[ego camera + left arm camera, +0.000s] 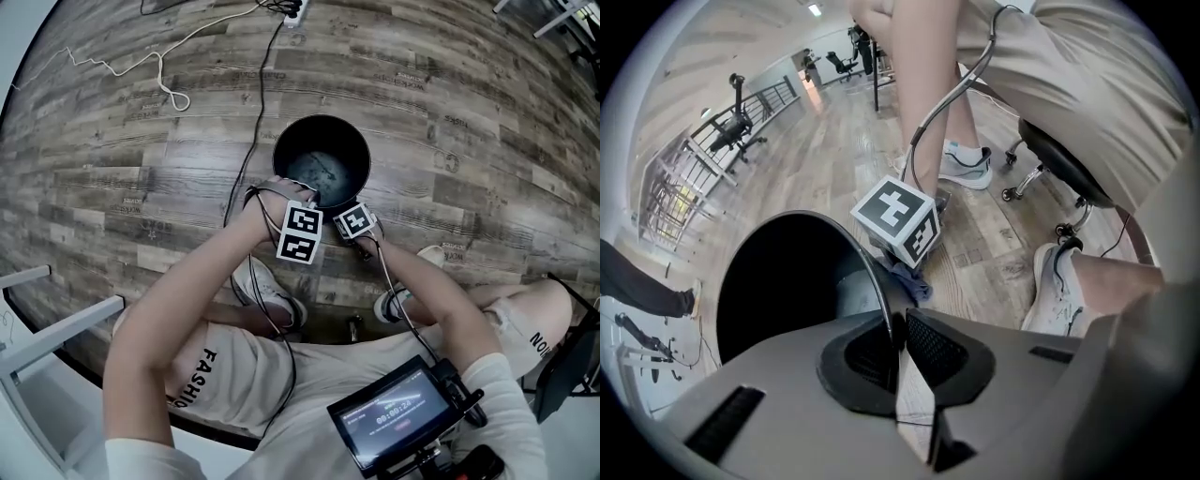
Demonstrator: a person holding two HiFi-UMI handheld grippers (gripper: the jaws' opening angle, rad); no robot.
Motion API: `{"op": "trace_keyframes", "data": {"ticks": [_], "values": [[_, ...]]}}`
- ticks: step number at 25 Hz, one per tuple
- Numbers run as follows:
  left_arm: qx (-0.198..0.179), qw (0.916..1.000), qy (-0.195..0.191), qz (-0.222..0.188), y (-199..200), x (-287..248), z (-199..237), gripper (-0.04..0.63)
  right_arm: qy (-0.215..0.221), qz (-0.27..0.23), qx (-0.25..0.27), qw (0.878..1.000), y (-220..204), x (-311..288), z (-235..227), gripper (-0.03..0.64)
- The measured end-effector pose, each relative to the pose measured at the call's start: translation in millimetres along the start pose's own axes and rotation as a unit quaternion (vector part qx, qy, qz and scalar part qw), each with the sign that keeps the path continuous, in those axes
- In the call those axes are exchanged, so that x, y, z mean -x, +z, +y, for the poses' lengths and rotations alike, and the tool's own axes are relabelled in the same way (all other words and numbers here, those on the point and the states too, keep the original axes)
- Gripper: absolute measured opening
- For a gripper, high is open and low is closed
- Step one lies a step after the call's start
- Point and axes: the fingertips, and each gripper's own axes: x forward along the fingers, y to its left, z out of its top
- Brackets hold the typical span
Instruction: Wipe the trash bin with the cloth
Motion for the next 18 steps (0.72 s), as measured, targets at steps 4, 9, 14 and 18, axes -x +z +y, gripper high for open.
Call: {"op": "trace_keyframes", "data": {"ticks": [4, 9, 14, 18], "values": [[0.032, 0.9995, -0.004, 0.001, 4.1, -0.1, 1.7, 0.04, 0.023, 0.033, 0.001, 0.999, -9.5, 35.7, 10.9, 0.075], [0.133, 0.991, -0.018, 0.01, 15.1, -0.4, 5.7, 0.04, 0.055, 0.02, 0.086, 0.995, 6.5, 116.3, 28.7, 0.077], [0.222, 0.9741, -0.011, -0.041, 41.3, 3.0, 16.4, 0.04, 0.07, -0.012, 0.101, 0.992, 27.6, 176.9, 36.1, 0.075], [0.202, 0.9747, -0.003, -0.097, 54.4, 19.4, 21.8, 0.044, 0.089, -0.03, 0.084, 0.992, 43.9, 204.1, 52.9, 0.075]]}}
